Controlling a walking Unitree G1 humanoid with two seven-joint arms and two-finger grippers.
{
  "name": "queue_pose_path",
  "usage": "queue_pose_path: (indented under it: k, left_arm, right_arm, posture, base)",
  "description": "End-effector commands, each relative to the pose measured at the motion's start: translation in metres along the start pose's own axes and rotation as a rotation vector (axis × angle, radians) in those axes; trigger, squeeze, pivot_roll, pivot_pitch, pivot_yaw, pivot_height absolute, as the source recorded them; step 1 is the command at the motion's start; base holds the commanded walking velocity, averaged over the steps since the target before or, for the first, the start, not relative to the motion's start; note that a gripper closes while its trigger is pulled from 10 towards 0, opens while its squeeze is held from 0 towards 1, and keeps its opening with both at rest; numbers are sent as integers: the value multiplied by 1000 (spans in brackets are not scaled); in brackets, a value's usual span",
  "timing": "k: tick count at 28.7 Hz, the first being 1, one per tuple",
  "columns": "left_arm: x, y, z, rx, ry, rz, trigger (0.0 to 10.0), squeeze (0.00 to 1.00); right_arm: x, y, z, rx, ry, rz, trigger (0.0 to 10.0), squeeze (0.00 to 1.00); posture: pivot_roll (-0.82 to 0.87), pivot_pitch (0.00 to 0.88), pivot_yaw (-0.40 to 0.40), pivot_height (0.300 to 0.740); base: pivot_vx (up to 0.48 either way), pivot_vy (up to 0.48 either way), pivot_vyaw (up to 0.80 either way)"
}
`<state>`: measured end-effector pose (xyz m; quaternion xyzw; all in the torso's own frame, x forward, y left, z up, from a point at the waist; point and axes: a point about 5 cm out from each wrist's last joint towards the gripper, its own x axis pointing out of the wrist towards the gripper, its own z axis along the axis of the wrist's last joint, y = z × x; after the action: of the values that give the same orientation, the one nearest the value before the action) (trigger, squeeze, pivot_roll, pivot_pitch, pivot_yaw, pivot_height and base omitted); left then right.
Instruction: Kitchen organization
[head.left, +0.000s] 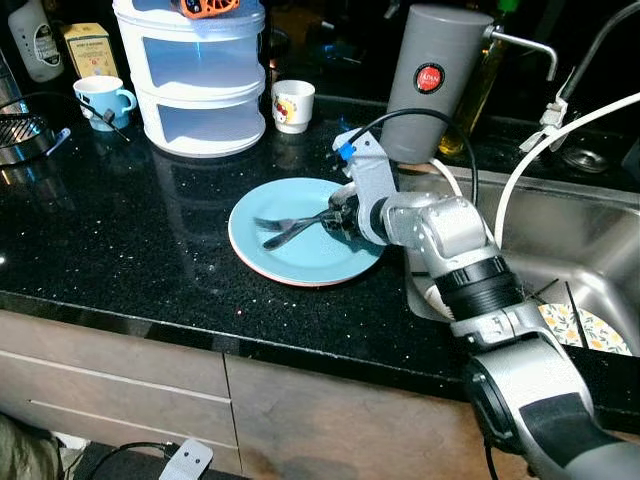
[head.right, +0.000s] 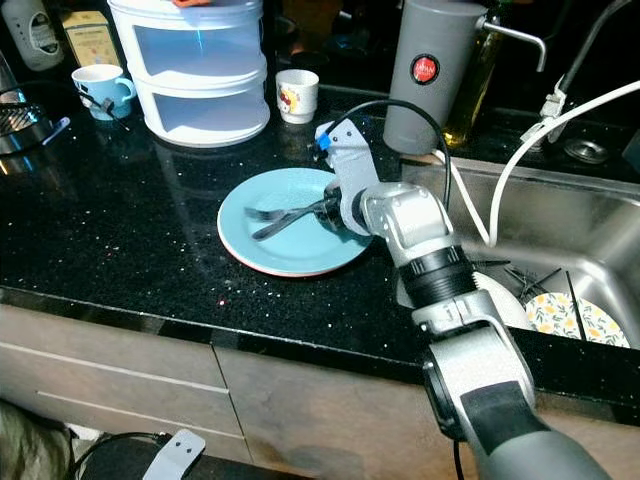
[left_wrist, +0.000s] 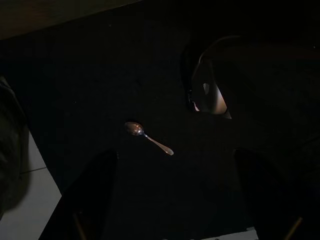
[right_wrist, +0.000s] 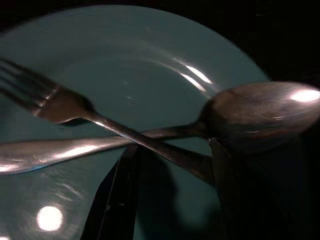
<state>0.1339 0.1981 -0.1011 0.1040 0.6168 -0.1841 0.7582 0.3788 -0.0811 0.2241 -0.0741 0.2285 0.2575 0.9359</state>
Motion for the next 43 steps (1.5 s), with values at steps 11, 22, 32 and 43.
queue_pose_path:
  k: [11, 22, 32, 43]
  left_arm:
    - [5, -16, -3, 8, 17, -61, 10000, 0]
    - [5, -16, -3, 14, 15, -60, 10000, 0]
    - [5, -16, -3, 15, 15, -59, 10000, 0]
    - [5, -17, -2, 17, 14, -58, 10000, 0]
  right_arm:
    - [8, 13, -15, -25, 105, 69, 10000, 0]
    - [1, -4, -20, -216, 182, 79, 0, 0]
    - [-5, -11, -18, -247, 195, 111, 0, 0]
    - [-23, -16, 38, -177, -116, 151, 0, 0]
  posture:
    - [-7, 0, -104, 740]
    - [-15, 0, -107, 740]
    - [-18, 0, -108, 740]
    - [-18, 0, -106, 740]
  base:
    - [0, 0, 0]
    - [0, 0, 0]
    - [0, 0, 0]
    - [0, 0, 0]
